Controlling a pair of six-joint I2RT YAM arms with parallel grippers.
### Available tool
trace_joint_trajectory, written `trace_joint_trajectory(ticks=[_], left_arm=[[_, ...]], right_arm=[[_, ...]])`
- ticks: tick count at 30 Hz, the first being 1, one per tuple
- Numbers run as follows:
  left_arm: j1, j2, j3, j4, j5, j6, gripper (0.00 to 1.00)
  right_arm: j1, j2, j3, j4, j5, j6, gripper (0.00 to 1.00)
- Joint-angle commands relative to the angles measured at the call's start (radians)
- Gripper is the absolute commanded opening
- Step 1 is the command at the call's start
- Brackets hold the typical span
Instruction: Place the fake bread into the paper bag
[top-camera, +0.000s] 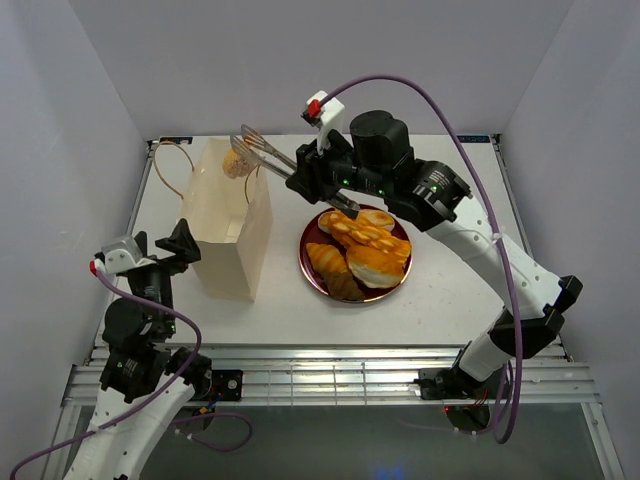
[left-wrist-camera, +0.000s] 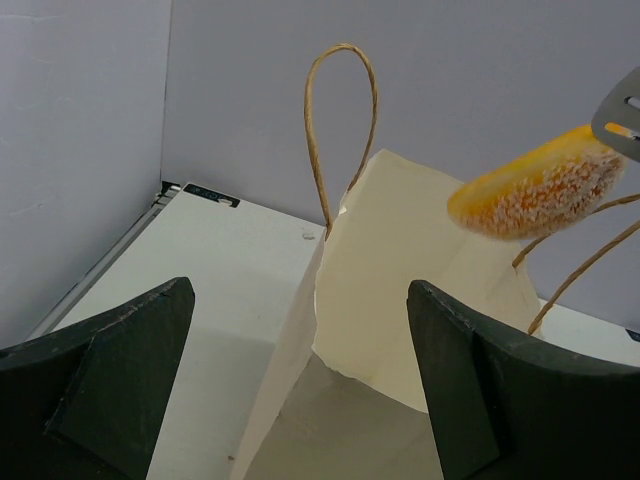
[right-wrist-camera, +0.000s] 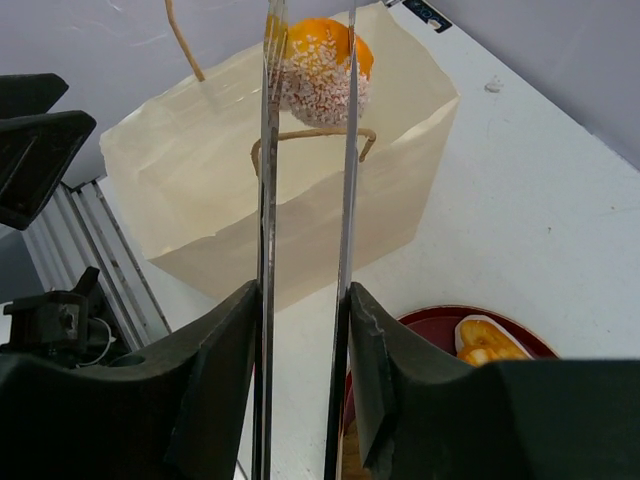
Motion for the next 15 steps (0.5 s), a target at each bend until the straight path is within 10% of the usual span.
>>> trace_joint_trajectory(ticks=[1, 15], left_arm=[[-0.007, 0.019, -0.006, 0.013, 0.012, 0.003, 0.98], [-0.007, 0.032, -0.020, 0.033, 0.038, 0.019, 0.98]], right_arm=[[0.007, 0.003, -0.022, 0.116, -0.023, 0.006, 0.45], [0.007, 0.027, 0.042, 0.174, -0.025, 0.022, 0.55]])
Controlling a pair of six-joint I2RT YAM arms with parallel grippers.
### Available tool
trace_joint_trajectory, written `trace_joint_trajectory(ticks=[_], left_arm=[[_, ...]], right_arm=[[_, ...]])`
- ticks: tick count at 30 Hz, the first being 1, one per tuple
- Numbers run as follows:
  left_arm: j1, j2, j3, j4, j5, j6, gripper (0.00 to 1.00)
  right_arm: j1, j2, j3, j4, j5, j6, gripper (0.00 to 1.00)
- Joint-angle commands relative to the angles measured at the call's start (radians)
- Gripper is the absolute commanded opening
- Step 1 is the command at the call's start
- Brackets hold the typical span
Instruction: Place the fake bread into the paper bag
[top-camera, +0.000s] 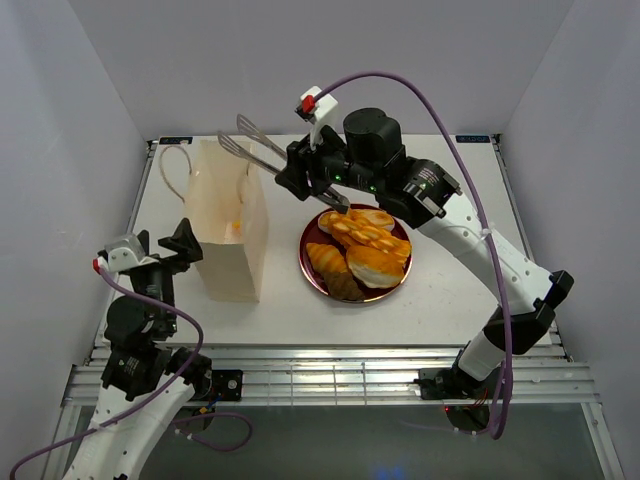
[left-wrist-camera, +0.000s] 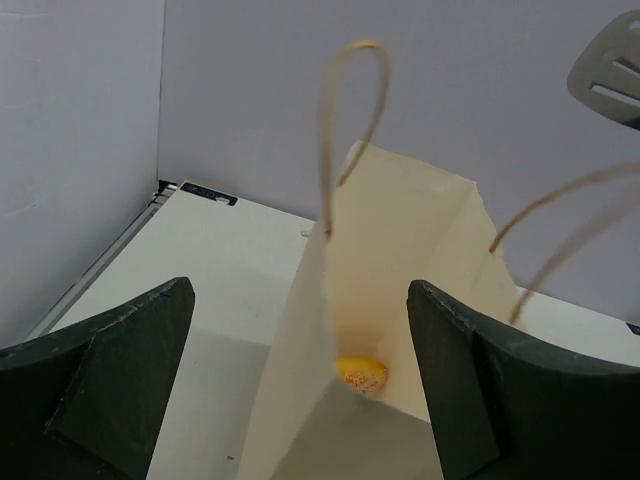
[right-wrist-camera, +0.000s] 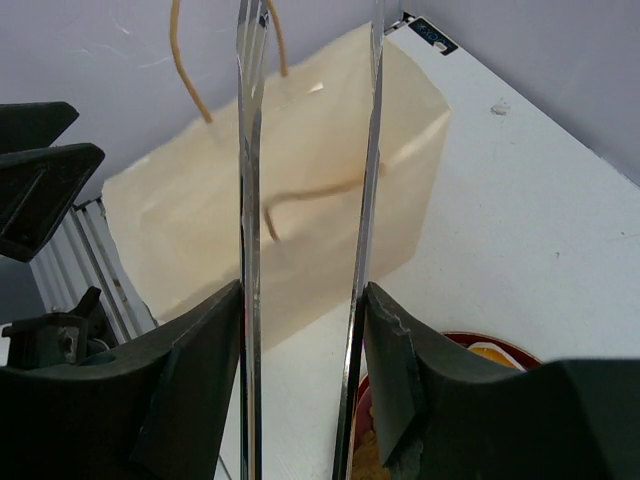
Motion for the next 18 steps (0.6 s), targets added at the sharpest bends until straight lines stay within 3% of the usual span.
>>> trace_joint_trajectory(ticks=[1, 9, 18], left_arm=[[-0.005, 0.028, -0.010, 0.024, 0.032, 0.017, 0.98], [-0.005, -0.003, -0.013, 0.027, 0.012, 0.013, 0.98], [-0.005, 0.017, -0.002, 0.010, 0.011, 0.005, 0.98]], right_arm=[[0.006, -0.014, 0.056, 0.099, -0.009, 0.016, 0.55], [0.006, -0.022, 0.067, 0.088, 0.007, 0.029, 0.54], [0.006, -0.199, -0.101, 0.113, 0.183, 0.007, 0.54]])
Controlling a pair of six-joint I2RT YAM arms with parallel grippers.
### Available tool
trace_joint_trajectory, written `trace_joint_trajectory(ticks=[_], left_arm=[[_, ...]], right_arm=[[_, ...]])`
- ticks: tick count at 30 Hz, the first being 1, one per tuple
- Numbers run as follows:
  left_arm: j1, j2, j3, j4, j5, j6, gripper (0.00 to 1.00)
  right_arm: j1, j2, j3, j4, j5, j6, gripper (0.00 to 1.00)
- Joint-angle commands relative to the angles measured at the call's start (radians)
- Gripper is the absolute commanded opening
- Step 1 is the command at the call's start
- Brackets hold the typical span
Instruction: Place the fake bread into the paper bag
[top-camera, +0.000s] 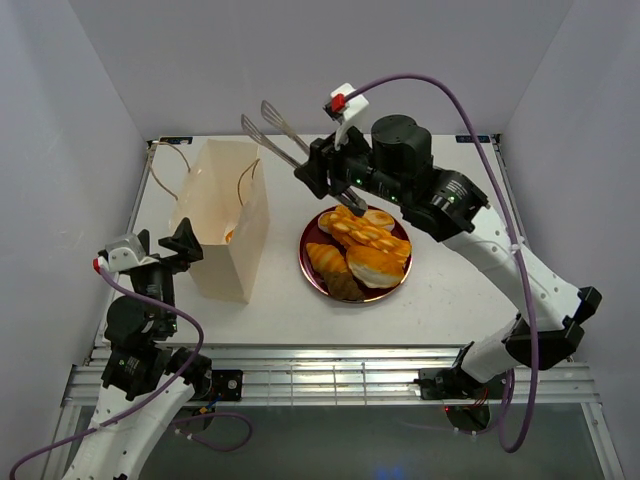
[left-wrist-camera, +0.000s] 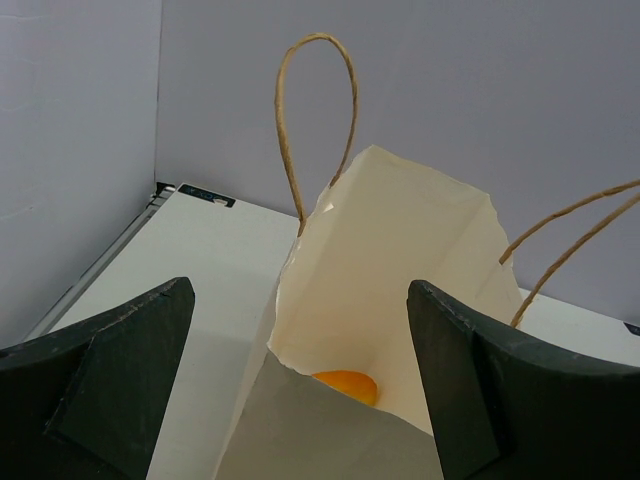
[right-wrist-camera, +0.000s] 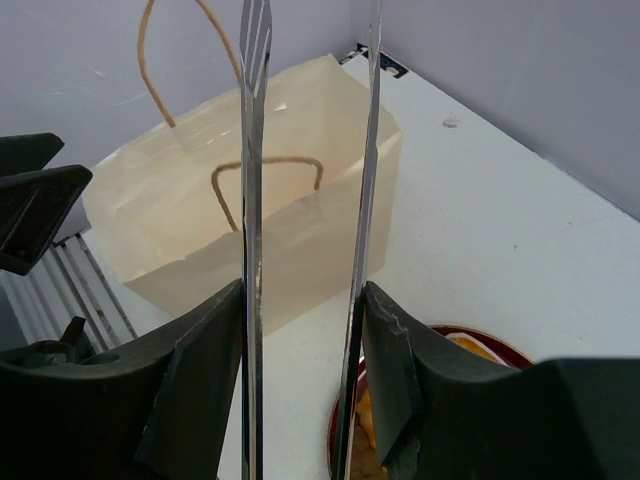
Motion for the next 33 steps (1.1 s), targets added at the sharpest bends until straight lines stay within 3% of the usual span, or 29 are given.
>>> trace_joint_trajectory(ticks=[1, 9, 16, 21, 33], left_arm=[[-0.007, 0.011, 0.001, -0.003, 0.003, 0.000, 0.98], [-0.005, 0.011, 0.005, -0.006, 0.001, -0.002, 0.98], [-0.007, 0.011, 0.005, -0.010, 0.013, -0.006, 0.98], [-0.007, 0.012, 0.007, -0.011, 0.018, -0.011, 0.98], [-0.007, 0.009, 0.004, -0.008, 0.030, -0.015, 0.98]], right_arm=[[0.005, -0.127, -0.057, 0.066, 0.126, -0.011, 0.54], [-0.008, -0.356, -0.465, 0.110, 0.279, 0.037, 0.55], [-0.031, -0.456, -0.723, 0.115, 0.404, 0.052, 0.56], [-0.031, -0.444, -0.806, 0.098, 0.464, 0.026, 0.57], [-0.029, -0.254, -0.815, 0.017, 0.494, -0.051, 0.62]])
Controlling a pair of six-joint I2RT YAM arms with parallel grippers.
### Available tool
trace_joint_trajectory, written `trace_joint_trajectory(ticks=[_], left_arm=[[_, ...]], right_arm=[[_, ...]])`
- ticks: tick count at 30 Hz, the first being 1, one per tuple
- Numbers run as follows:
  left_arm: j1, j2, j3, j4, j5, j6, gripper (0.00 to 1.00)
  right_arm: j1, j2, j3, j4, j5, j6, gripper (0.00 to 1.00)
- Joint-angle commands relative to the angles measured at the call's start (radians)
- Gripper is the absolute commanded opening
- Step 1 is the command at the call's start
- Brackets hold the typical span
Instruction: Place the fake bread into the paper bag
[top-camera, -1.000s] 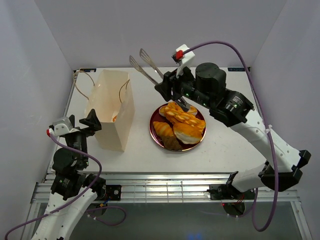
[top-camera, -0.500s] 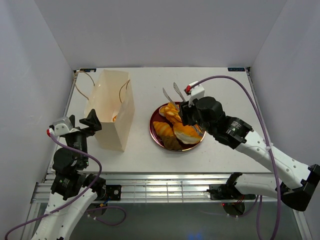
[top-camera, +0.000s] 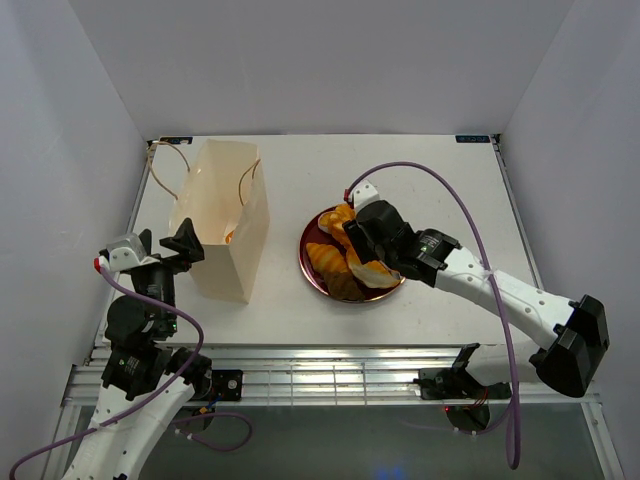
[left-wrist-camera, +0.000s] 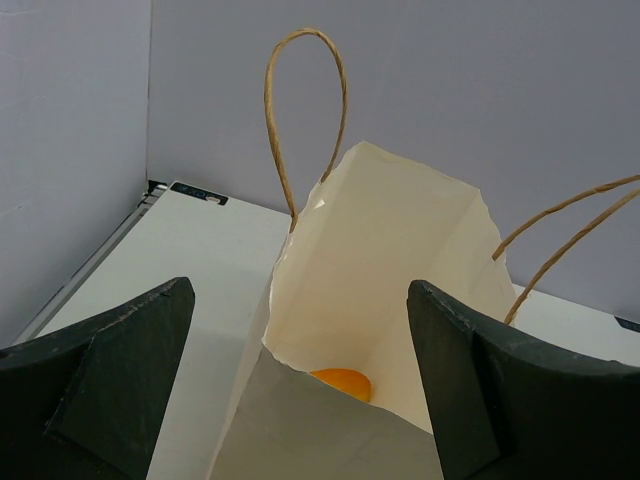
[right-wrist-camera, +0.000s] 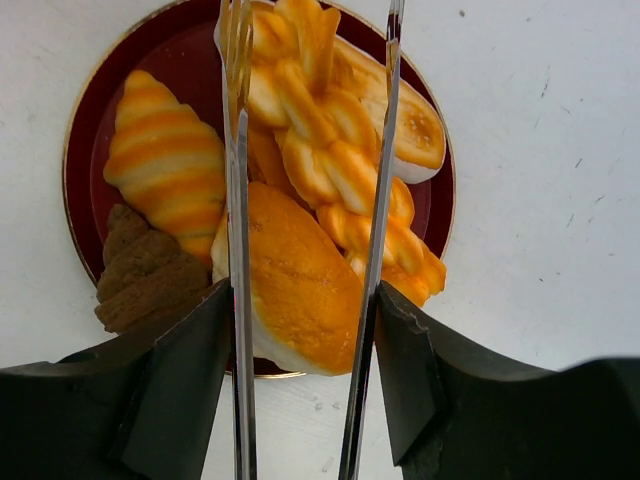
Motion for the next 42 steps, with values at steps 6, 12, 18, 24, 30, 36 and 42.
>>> trace_joint_trajectory(ticks=[6, 12, 18, 24, 30, 36, 42], left_arm=[[-0.005, 0.010, 0.007, -0.006, 0.026, -0.010, 0.98], [-0.007, 0.009, 0.007, -0.008, 0.028, -0.012, 0.98], [-0.007, 0.007, 0.008, -0.008, 0.029, -0.012, 0.98], [-0.007, 0.010, 0.007, -0.009, 0.034, -0.012, 0.98], [-0.009, 0.013, 0.007, -0.009, 0.034, -0.012, 0.98], [-0.009, 0.018, 0.007, -0.009, 0.042, -0.010, 0.98], [-0.009, 0.017, 0.007, -0.009, 0.042, -0.010, 0.98]], right_arm=[[-0.002, 0.023, -0.003, -0.011, -0.018, -0.056, 0.62], [-0.002, 0.031, -0.011, -0.010, -0.062, -0.068, 0.62], [-0.002, 0.047, -0.016, 0.010, -0.076, -0.099, 0.63], [-0.002, 0.093, -0.002, 0.036, -0.055, -0.106, 0.64], [-0.002, 0.133, 0.013, 0.065, 0.014, -0.100, 0.64], [-0.002, 0.144, 0.019, 0.082, 0.074, -0.100, 0.63], [0.000, 0.123, 0.021, 0.079, 0.067, -0.085, 0.59]])
